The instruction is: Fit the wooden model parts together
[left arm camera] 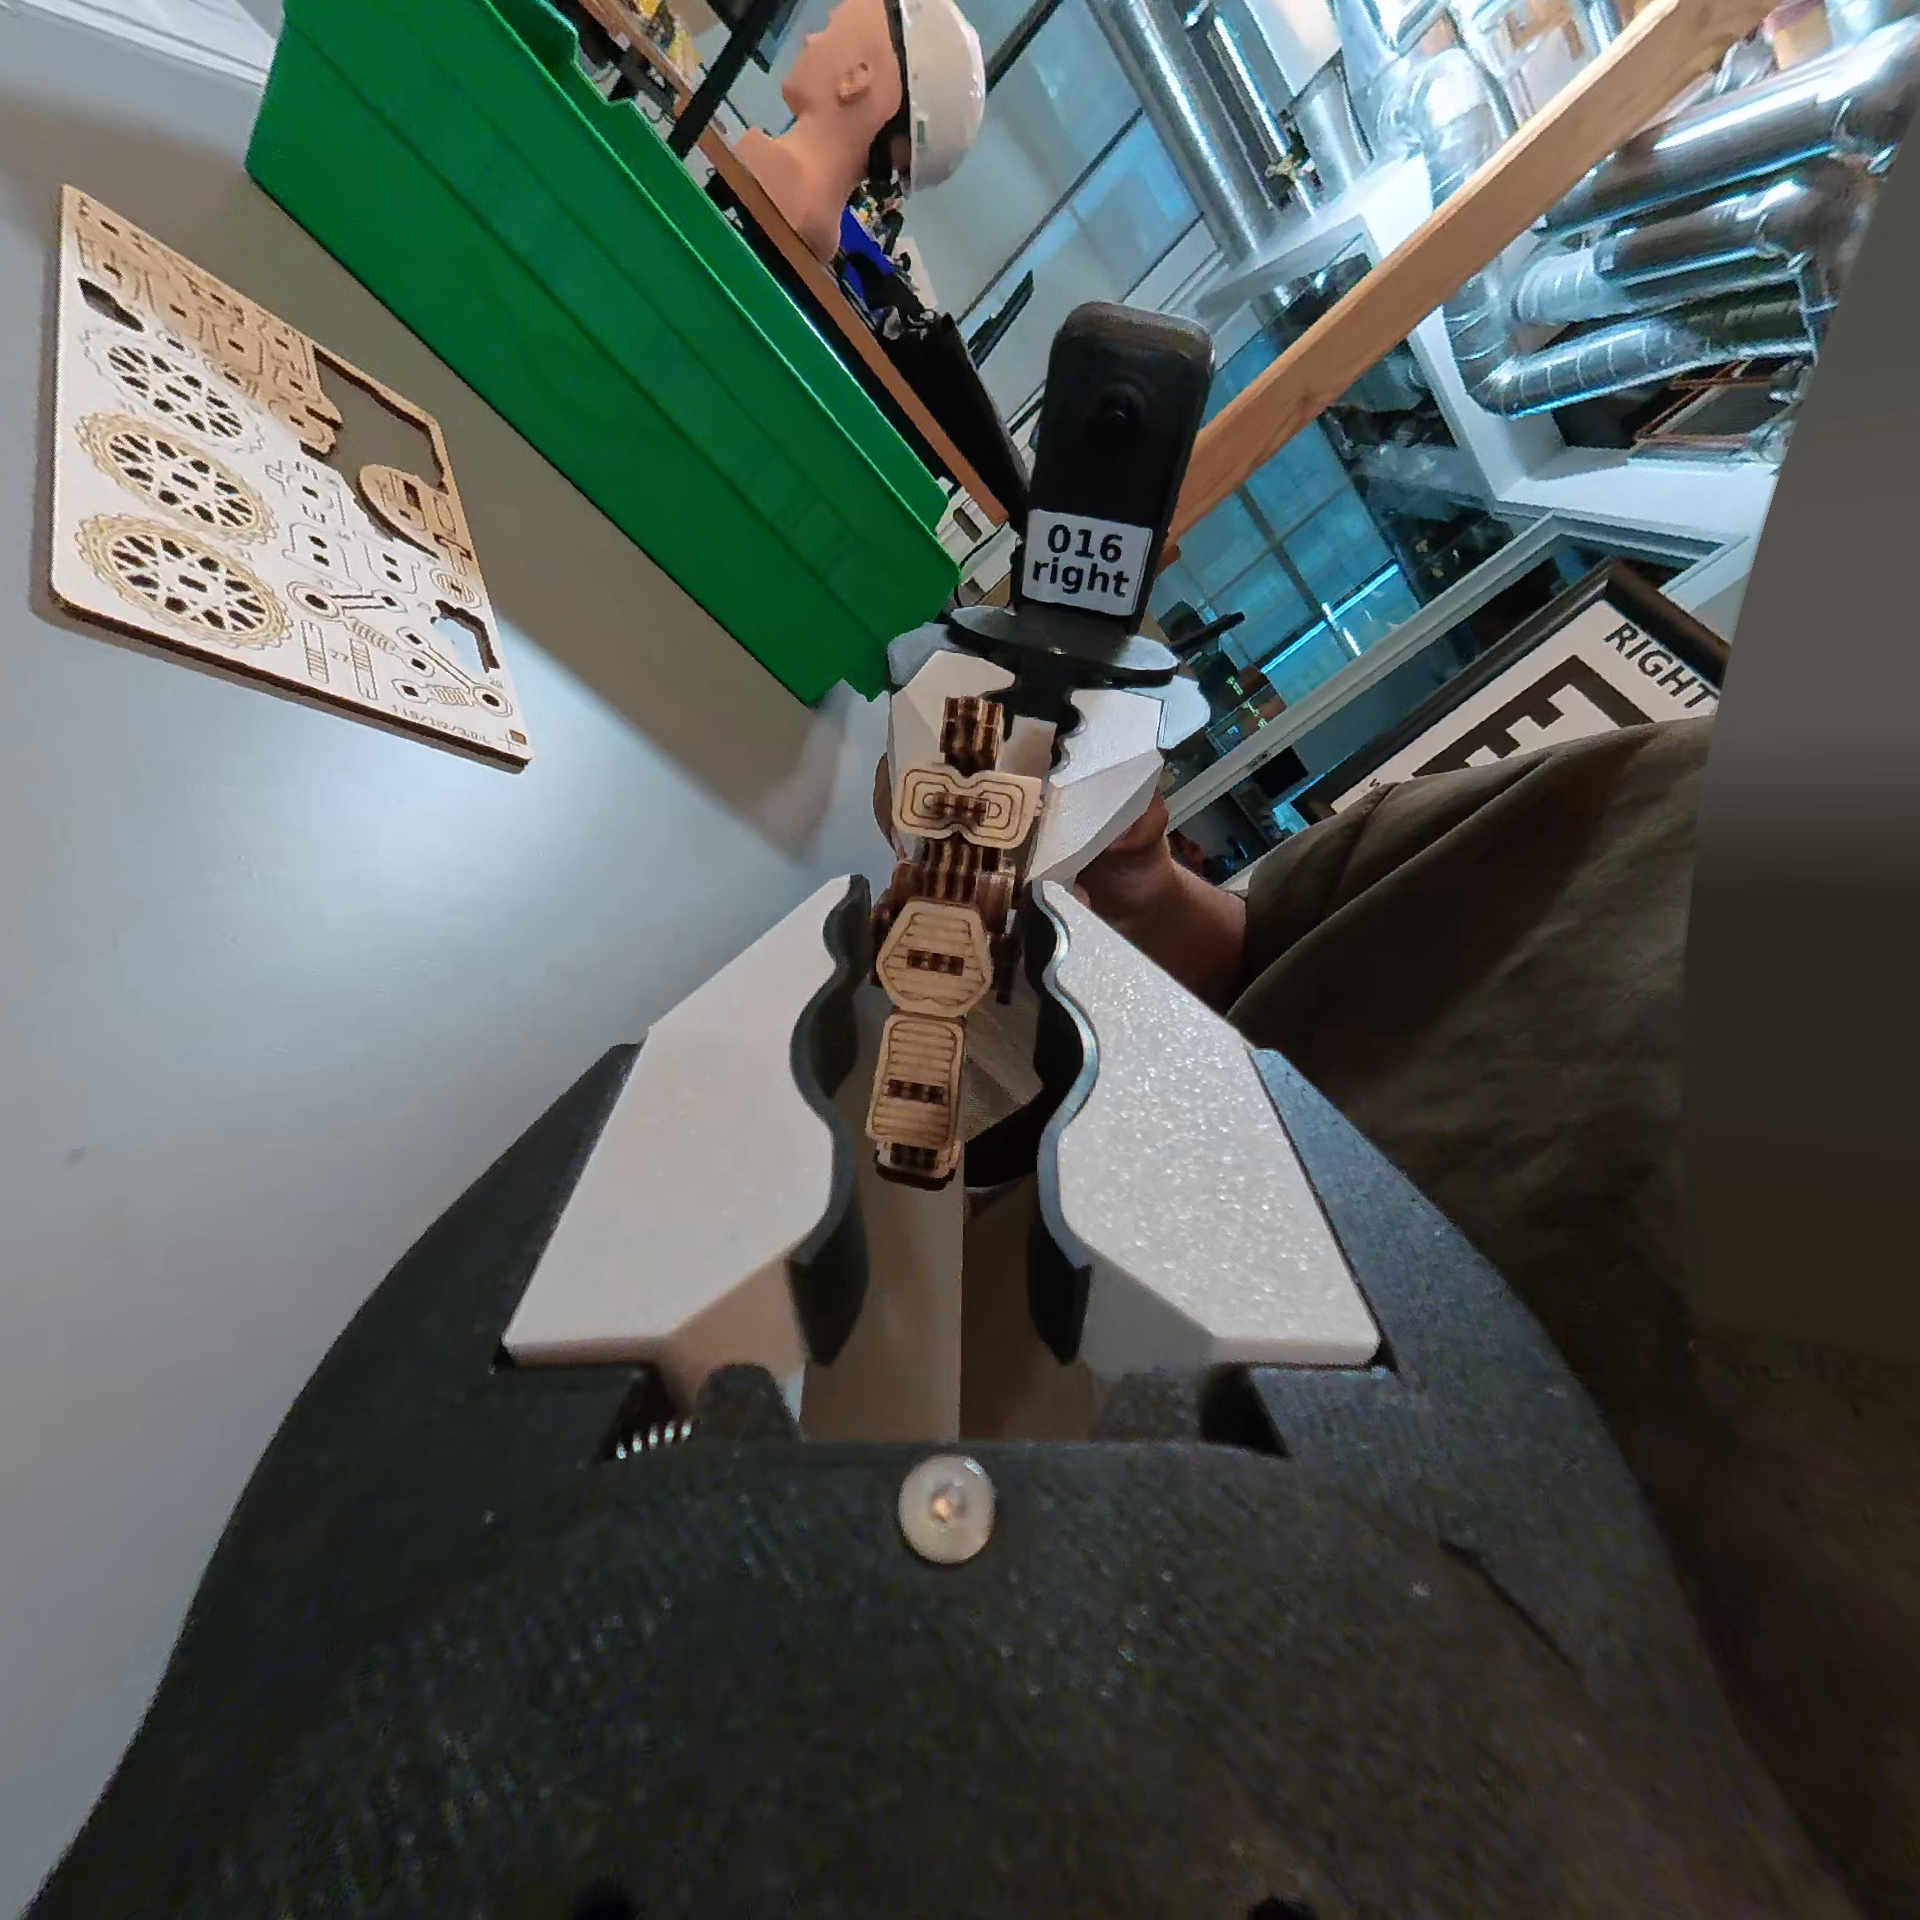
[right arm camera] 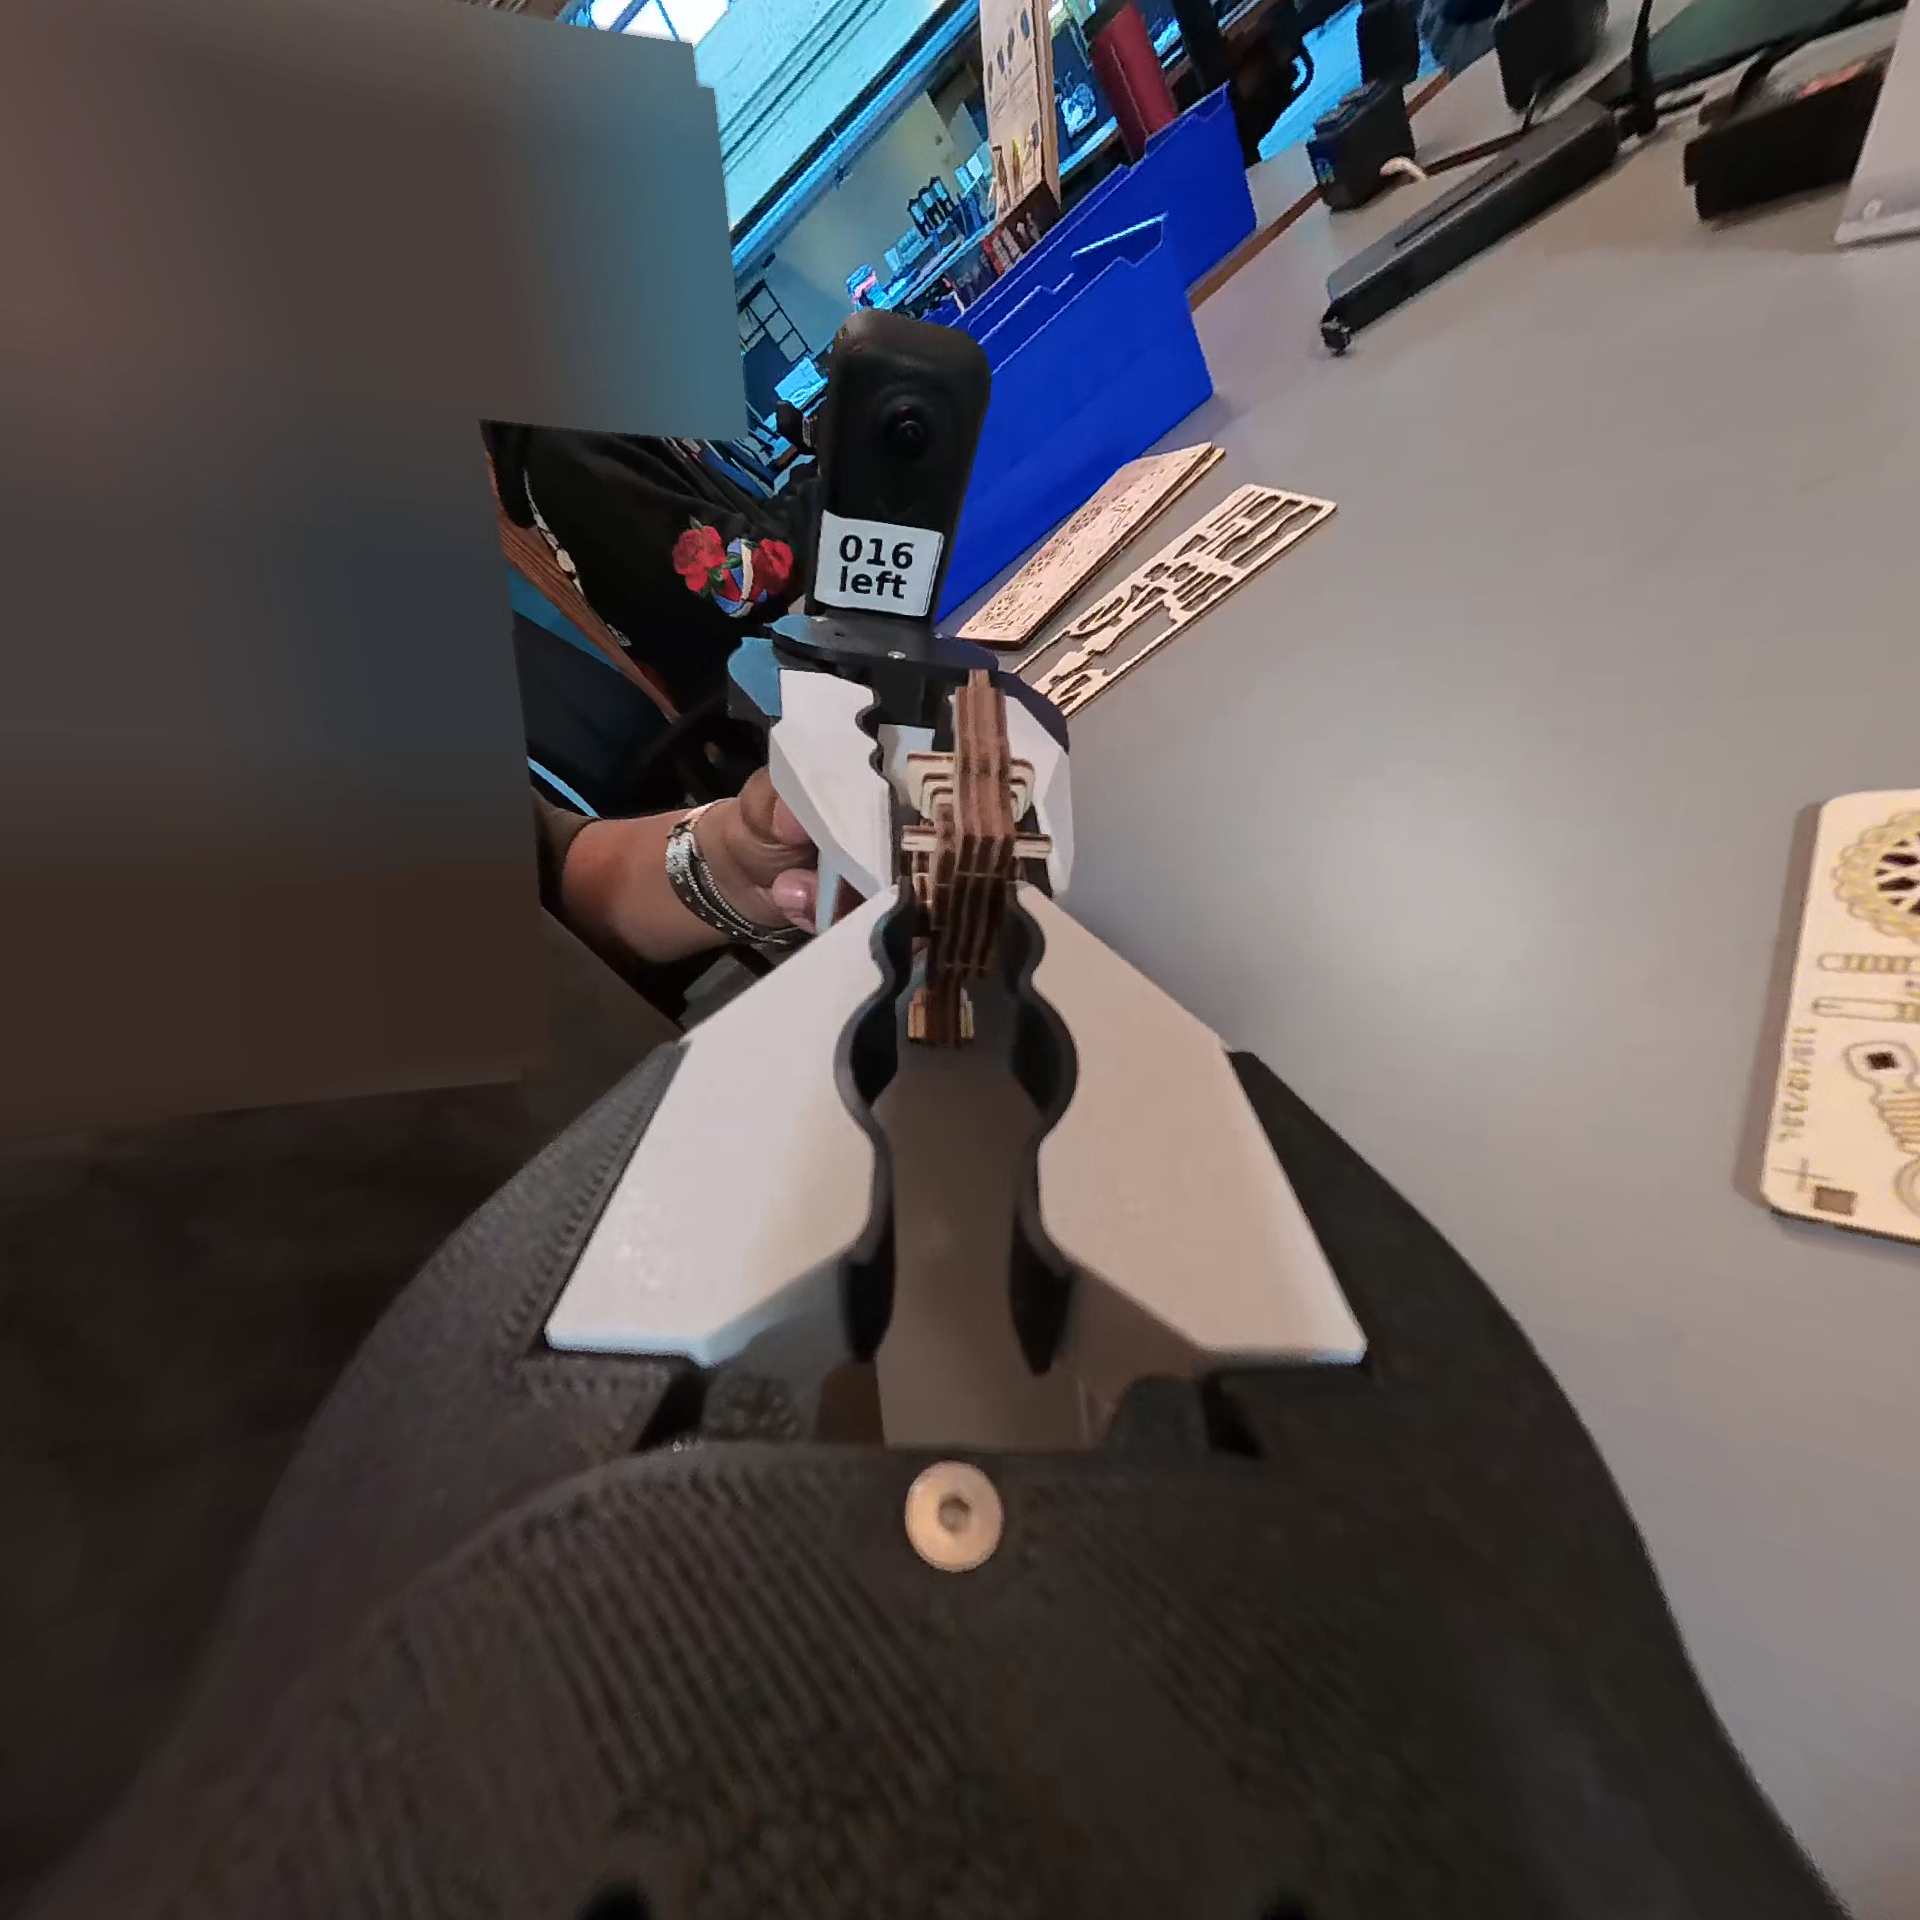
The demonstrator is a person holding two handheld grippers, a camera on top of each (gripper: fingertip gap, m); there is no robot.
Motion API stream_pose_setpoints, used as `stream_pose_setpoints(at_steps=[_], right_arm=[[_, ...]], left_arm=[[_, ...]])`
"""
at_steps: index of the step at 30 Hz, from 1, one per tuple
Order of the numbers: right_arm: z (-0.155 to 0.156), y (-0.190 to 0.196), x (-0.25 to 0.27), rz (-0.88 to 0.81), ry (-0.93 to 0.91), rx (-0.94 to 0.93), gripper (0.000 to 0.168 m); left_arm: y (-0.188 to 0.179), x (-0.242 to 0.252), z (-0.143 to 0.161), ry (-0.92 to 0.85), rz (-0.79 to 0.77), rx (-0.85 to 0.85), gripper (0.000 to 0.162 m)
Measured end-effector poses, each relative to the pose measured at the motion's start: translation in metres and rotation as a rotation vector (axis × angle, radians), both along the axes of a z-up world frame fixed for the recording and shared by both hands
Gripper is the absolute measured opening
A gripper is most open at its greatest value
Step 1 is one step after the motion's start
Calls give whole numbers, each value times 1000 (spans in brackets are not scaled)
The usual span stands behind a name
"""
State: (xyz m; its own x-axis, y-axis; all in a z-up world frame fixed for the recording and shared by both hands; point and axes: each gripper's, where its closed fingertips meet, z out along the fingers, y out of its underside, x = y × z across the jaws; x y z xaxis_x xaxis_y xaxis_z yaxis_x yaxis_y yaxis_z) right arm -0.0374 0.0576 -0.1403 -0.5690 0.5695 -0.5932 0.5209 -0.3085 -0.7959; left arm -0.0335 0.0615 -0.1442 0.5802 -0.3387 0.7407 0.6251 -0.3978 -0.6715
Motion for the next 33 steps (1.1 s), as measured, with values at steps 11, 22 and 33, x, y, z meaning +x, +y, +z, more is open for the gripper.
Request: stream_pose_setpoints(at_steps=[11, 22, 33], right_arm=[[6, 5, -1, -10, 23, -40, 24], [-5, 12, -4, -18, -76, -120, 26], [-13, 11, -4, 8, -159, -200, 23]], left_arm=[[1, -1, 1, -33, -1, 3, 27], [4, -9, -2, -251, 2, -49, 27], [5, -10, -10, -396, -17, -102, 27]])
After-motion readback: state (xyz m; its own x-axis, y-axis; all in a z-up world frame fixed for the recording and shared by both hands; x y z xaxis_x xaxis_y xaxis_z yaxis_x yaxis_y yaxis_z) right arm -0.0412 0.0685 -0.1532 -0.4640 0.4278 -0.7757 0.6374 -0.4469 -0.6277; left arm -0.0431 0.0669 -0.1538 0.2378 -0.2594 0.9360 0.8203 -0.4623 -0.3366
